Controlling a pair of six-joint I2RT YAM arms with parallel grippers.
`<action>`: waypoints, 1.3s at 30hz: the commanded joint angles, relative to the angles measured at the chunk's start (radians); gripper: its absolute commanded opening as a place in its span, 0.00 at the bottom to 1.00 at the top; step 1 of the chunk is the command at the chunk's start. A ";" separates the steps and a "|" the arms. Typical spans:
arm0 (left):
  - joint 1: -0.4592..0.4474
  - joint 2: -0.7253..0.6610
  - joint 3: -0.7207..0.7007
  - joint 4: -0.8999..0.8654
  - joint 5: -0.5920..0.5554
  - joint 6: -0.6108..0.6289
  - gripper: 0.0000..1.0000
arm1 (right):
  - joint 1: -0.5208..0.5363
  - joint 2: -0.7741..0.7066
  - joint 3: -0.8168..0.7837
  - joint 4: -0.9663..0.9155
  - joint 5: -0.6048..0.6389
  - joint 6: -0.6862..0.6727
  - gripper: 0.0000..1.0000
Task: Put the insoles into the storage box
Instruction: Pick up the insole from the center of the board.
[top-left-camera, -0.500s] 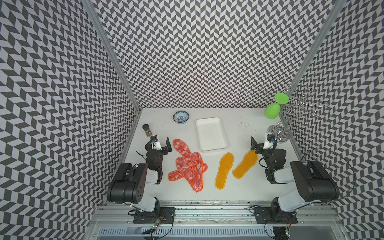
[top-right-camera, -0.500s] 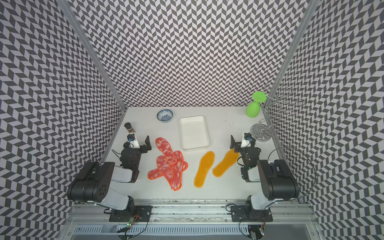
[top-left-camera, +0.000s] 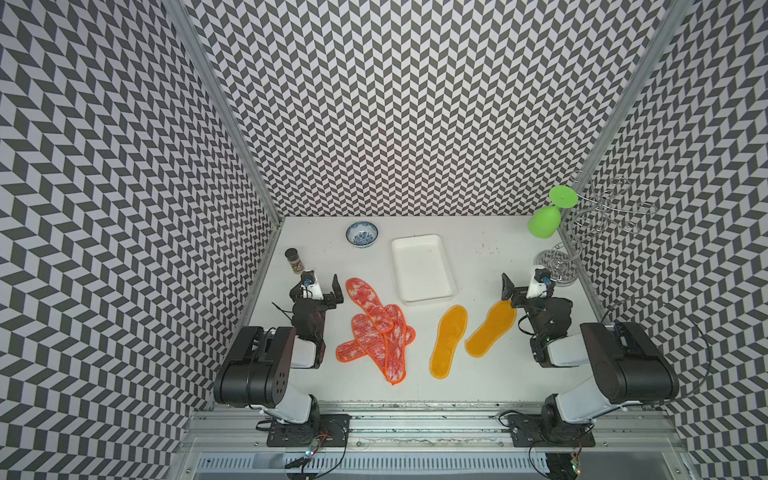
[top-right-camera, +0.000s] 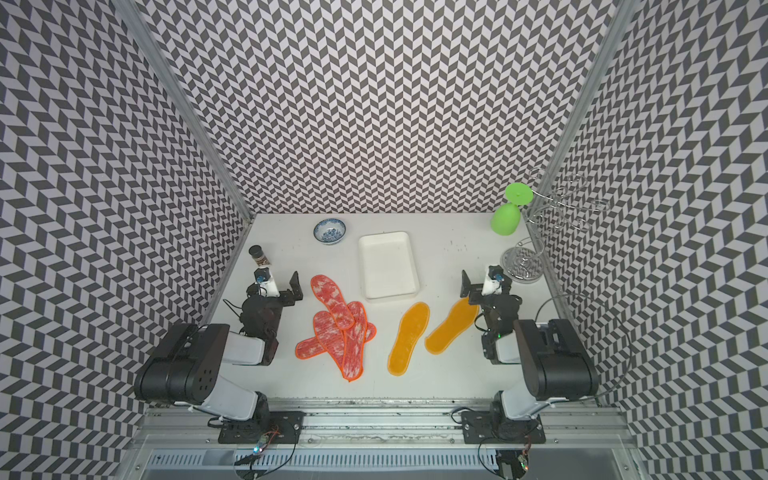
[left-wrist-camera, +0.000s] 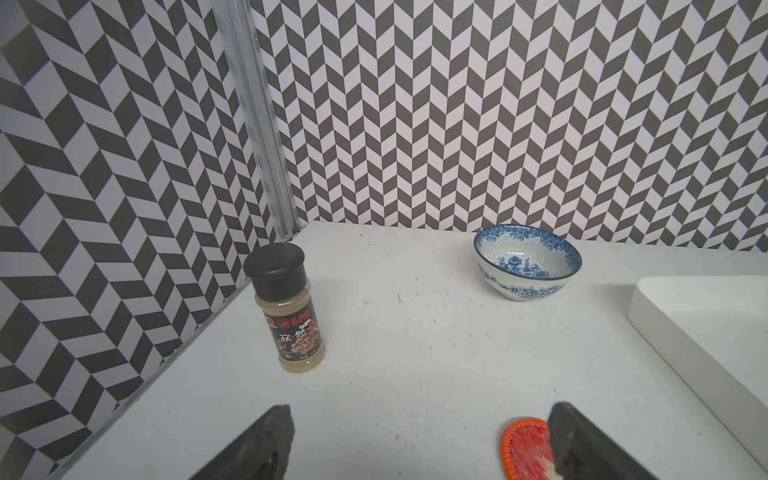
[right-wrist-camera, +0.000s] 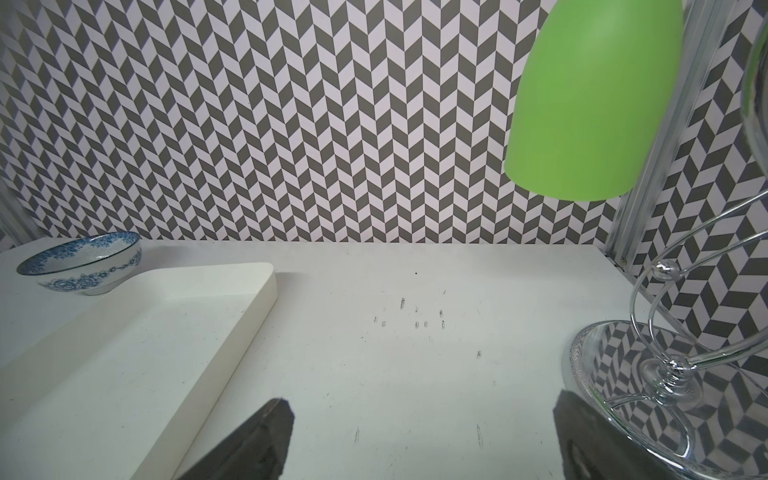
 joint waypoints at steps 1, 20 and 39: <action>0.007 0.002 0.011 0.030 0.018 0.009 1.00 | -0.001 -0.006 0.005 0.044 0.030 0.014 0.99; -0.036 -0.350 0.439 -0.797 0.236 -0.054 0.98 | 0.027 -0.493 0.282 -0.890 -0.193 0.186 0.99; -0.478 -0.285 0.741 -1.588 0.534 -0.337 0.87 | 0.305 -0.492 0.712 -1.939 -0.082 0.395 0.99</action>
